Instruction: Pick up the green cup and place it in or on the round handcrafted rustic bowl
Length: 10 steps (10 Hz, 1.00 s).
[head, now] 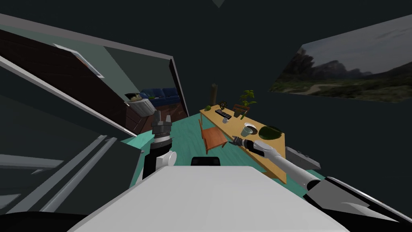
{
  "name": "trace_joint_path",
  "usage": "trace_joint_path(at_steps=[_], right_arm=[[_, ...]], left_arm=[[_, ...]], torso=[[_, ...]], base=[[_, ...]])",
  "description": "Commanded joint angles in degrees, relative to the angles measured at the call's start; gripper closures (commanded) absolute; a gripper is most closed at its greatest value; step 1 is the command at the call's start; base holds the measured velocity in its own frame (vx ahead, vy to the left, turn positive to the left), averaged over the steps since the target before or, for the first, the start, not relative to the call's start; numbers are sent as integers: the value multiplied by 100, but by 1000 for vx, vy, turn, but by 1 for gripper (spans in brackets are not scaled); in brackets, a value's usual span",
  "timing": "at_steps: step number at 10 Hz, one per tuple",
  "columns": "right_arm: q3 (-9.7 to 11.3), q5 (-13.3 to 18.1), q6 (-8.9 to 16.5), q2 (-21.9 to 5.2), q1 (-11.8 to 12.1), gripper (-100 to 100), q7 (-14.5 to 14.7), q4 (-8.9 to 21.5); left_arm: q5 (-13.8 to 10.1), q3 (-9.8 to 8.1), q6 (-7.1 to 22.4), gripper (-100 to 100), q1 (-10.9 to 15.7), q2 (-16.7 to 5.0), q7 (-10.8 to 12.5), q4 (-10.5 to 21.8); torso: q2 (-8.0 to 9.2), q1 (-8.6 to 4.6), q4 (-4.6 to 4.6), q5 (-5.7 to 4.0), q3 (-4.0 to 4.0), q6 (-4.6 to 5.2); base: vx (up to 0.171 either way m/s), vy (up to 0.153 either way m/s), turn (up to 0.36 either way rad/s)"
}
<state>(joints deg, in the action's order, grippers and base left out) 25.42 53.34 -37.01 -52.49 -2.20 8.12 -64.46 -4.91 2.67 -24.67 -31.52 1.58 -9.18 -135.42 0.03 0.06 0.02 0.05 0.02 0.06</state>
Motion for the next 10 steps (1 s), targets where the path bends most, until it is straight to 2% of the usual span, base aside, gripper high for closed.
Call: trace_joint_path(at_steps=[1, 2, 4, 6, 8, 9, 10], right_arm=[[51, 200, 15, -38, -79, -100, 75, 242], [147, 420, 26, -226, -217, -100, 154, 388], [147, 478, 26, -226, -217, -100, 154, 547], [328, 892, 46, -543, -462, -100, 305, 1122], [328, 1000, 46, -578, -462, -100, 305, 1122], [411, 1241, 56, -741, -571, -100, 375, 1388], [411, 1241, 56, -741, -571, -100, 375, 1388]], left_arm=[[0, 0, 0, 0, 0, 0, 0, 0], [0, 0, 0, 0, 0, 0, 0, 0], [0, 0, 0, 0, 0, 0, 0, 0], [0, 0, 0, 0, 0, 0, 0, 0], [0, -1, 0, 0, -1, 0, 0, 0], [0, -1, 0, 0, -1, 0, 0, 0], [0, 0, 0, 0, 0, 0, 0, 0]], torso=[[0, 0, 0, 0, 0, 0], [1, -1, -1, -3, 0, 3], [1, 2, -1, -1, 0, 3], [5, -6, 1, -3, 3, 0], [-2, -5, -1, -3, -2, 3], [3, -8, -1, -4, 1, 5], [4, -8, 0, -4, 2, 2]], base=[[26, 30, 79], [30, 49, 157], [17, 26, 25], [28, 23, 174], [30, 15, 20], [23, 11, 115], [23, 3, 60]])
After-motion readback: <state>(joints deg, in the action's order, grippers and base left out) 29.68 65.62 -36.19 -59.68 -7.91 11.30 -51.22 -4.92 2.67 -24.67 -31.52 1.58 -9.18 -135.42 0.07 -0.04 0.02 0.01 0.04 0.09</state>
